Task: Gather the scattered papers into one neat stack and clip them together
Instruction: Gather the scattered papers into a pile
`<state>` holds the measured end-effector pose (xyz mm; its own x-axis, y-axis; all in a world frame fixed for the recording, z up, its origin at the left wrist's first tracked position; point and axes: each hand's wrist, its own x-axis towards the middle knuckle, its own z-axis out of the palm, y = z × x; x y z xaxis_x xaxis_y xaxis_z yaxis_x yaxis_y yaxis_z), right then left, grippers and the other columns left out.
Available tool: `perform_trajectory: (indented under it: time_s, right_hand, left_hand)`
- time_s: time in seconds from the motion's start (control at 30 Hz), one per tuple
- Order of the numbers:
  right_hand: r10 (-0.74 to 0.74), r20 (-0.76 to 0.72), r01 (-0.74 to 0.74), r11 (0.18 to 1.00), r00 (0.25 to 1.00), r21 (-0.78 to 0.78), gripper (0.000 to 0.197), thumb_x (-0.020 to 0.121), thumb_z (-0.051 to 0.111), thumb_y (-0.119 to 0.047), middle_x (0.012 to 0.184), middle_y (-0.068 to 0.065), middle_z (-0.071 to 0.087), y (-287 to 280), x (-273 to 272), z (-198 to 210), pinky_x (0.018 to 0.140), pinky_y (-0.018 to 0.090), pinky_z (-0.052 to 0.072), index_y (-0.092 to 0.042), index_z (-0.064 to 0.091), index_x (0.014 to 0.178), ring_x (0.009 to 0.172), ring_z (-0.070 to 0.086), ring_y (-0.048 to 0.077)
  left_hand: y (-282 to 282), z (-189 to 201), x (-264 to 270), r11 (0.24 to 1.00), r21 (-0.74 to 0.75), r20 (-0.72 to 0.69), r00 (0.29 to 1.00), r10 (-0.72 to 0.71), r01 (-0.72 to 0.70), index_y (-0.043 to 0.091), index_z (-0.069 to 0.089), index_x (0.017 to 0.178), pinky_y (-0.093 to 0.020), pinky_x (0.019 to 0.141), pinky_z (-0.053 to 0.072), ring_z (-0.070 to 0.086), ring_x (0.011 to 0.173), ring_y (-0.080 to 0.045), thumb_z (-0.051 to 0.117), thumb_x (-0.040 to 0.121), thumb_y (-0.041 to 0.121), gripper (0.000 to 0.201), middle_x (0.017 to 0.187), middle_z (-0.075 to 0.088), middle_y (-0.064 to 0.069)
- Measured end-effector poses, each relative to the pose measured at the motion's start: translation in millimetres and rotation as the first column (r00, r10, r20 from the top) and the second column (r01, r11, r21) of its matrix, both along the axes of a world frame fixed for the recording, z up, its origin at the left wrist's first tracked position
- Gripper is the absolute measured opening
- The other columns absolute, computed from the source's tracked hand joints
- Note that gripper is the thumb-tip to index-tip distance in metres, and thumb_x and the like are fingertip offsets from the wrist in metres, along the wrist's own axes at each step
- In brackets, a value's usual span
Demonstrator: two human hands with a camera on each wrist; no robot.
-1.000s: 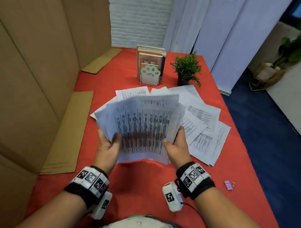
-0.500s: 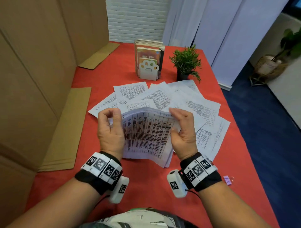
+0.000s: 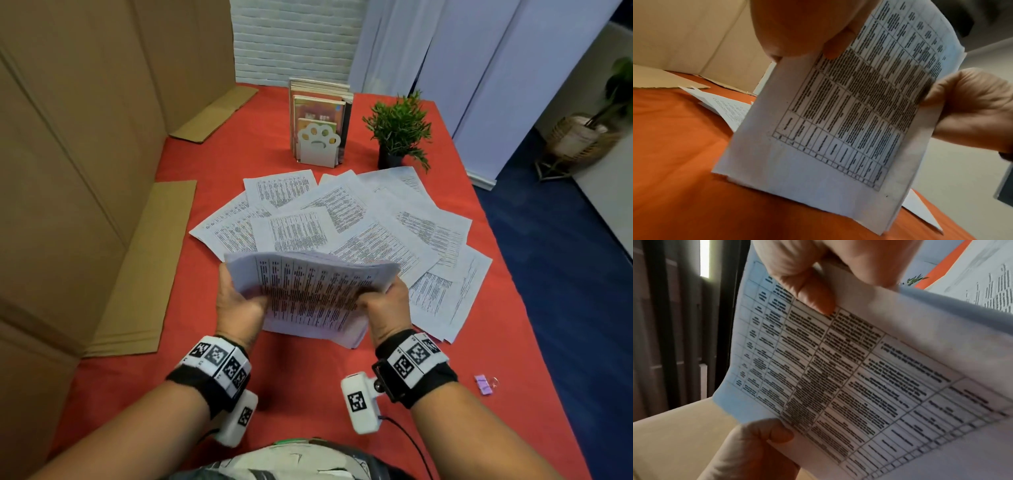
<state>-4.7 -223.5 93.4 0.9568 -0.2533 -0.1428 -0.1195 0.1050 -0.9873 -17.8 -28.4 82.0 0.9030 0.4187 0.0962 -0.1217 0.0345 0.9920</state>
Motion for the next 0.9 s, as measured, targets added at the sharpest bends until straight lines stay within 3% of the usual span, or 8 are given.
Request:
perform_trajectory:
  time_s: [0.23, 0.37, 0.43, 0.53, 0.63, 0.73, 0.8, 0.9]
  right_hand:
    - [0.109, -0.084, -0.109, 0.994, 0.990, 0.003, 0.036, 0.049, 0.057, 0.008, 0.065, 0.000, 0.069, -2, -1, -22, 0.066, 0.037, 0.057, -0.002, 0.064, 0.083, 0.066, 0.066, 0.021]
    - [0.229, -0.169, -0.230, 0.973, 0.959, 0.010, 0.028, 0.068, 0.066, 0.011, 0.076, -0.002, 0.074, -5, -1, -36, 0.078, 0.038, 0.057, -0.005, 0.066, 0.090, 0.082, 0.068, 0.026]
    - [0.286, -0.202, -0.299, 0.954, 0.937, -0.037, 0.031, 0.074, 0.065, 0.005, 0.094, 0.007, 0.072, -6, -2, -41, 0.087, 0.041, 0.054, -0.001, 0.063, 0.104, 0.095, 0.067, 0.028]
    - [0.352, -0.226, -0.394, 0.901, 0.908, -0.179, 0.016, 0.082, 0.064, -0.006, 0.102, 0.017, 0.069, -9, 0, -39, 0.092, 0.047, 0.052, -0.014, 0.063, 0.096, 0.099, 0.065, 0.028]
    - [0.426, -0.126, -0.444, 0.856, 0.896, -0.264, 0.011, 0.083, 0.064, -0.026, 0.099, -0.004, 0.066, -22, 17, -25, 0.093, 0.037, 0.049, -0.034, 0.064, 0.091, 0.100, 0.063, 0.018]
    - [0.304, -0.057, -0.298, 0.853, 0.951, -0.429, 0.027, 0.086, 0.059, -0.031, 0.115, -0.005, 0.057, -60, 50, -26, 0.103, 0.031, 0.037, -0.031, 0.063, 0.113, 0.115, 0.052, 0.014]
    - [0.077, -0.129, -0.131, 0.858, 0.989, -0.496, 0.038, 0.089, 0.058, -0.024, 0.129, 0.005, 0.050, -98, 72, -35, 0.105, 0.034, 0.035, -0.025, 0.054, 0.127, 0.118, 0.048, 0.017]
    - [-0.329, -0.351, 0.036, 0.773, 0.877, -0.633, 0.053, 0.086, 0.057, -0.026, 0.140, 0.019, 0.037, -159, 90, -58, 0.104, 0.040, 0.036, -0.031, 0.043, 0.136, 0.124, 0.044, 0.036]
  left_hand:
    - [9, -21, 1, 0.997, 0.069, -0.054, 0.998, -0.014, 0.017, 0.017, 0.054, 0.110, -0.017, 0.077, 0.053, 0.063, 0.077, 0.003, 0.061, 0.062, -0.018, 0.059, 0.090, 0.067, 0.005]
    - [18, -43, 1, 0.980, 0.135, -0.217, 0.969, -0.114, 0.146, 0.014, 0.063, 0.085, -0.009, 0.068, 0.051, 0.061, 0.064, 0.012, 0.069, 0.061, -0.021, 0.043, 0.067, 0.072, 0.017]
    - [18, -47, 0, 0.959, 0.210, -0.229, 0.963, -0.143, 0.192, 0.013, 0.063, 0.096, -0.014, 0.080, 0.050, 0.061, 0.075, 0.008, 0.071, 0.067, -0.014, 0.040, 0.085, 0.071, 0.012]
    - [19, -55, 2, 0.953, 0.214, -0.287, 0.946, -0.147, 0.213, 0.009, 0.062, 0.094, -0.024, 0.080, 0.050, 0.058, 0.077, -0.008, 0.063, 0.072, -0.019, 0.035, 0.086, 0.066, 0.006]
    - [17, -55, 14, 0.957, 0.220, -0.365, 0.926, -0.097, 0.187, 0.017, 0.061, 0.073, -0.028, 0.071, 0.047, 0.057, 0.067, -0.005, 0.060, 0.075, -0.016, 0.033, 0.062, 0.065, 0.016]
    - [20, -49, 34, 0.979, 0.190, -0.454, 0.890, 0.025, 0.070, 0.004, 0.061, 0.086, -0.034, 0.069, 0.048, 0.058, 0.075, -0.021, 0.064, 0.082, 0.005, 0.005, 0.068, 0.060, -0.001]
    - [27, -51, 47, 0.974, 0.219, -0.547, 0.835, 0.068, 0.064, -0.004, 0.063, 0.096, -0.035, 0.070, 0.047, 0.060, 0.080, -0.027, 0.064, 0.083, 0.012, 0.020, 0.078, 0.064, -0.013]
    - [36, -51, 63, 0.976, 0.211, -0.649, 0.754, 0.103, 0.048, -0.009, 0.061, 0.110, -0.035, 0.080, 0.046, 0.063, 0.100, -0.036, 0.060, 0.083, 0.006, 0.031, 0.110, 0.065, -0.022]
